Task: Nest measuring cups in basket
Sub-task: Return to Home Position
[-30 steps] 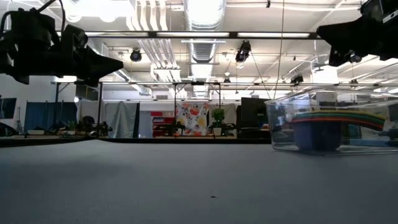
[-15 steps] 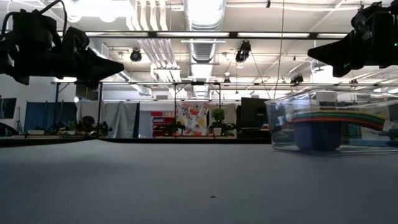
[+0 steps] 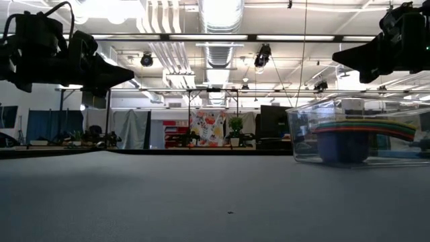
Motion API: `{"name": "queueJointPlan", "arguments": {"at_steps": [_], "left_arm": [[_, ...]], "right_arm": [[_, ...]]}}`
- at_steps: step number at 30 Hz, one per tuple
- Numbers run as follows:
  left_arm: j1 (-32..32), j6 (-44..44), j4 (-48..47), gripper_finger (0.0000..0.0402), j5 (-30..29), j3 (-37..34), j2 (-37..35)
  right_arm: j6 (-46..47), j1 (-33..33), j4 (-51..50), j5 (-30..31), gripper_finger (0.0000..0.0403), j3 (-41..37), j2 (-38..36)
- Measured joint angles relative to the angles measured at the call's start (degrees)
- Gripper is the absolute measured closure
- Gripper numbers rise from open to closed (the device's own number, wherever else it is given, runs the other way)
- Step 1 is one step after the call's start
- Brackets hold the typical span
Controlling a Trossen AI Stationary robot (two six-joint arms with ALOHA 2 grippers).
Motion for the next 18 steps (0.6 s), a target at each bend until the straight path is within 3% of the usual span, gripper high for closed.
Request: {"name": "queueJointPlan", "arguments": {"at_steps": [18], "left_arm": [[0.0,0.0,0.0,0.0365,0.0,0.0,1.4]], "right_arm": [[0.0,0.0,0.0,0.0,0.0394,0.0,0.0]]}}
